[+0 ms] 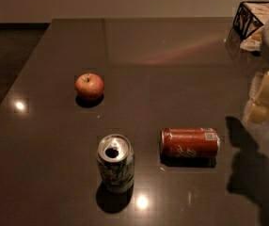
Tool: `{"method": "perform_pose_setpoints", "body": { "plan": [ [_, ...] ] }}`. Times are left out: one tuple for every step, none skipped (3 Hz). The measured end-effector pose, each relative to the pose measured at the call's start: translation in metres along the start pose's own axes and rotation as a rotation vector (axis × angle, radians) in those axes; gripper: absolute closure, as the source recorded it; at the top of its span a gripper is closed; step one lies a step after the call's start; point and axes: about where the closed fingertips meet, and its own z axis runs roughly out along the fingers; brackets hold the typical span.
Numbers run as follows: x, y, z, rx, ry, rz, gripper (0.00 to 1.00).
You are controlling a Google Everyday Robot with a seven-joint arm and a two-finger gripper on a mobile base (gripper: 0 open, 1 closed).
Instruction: Move apple near 7up can
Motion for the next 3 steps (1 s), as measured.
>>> {"method": "perform_pose_setpoints", "body": {
  "plan": [
    [0.0,0.0,0.0,0.0,0.0,0.0,0.0],
    [-0.025,-0.012,0.012,0.006,-0.01,-0.033,0.0],
    [-0.071,-0.028,0.038,0.001,-0.027,-0.079,0.0]
  ]
}}
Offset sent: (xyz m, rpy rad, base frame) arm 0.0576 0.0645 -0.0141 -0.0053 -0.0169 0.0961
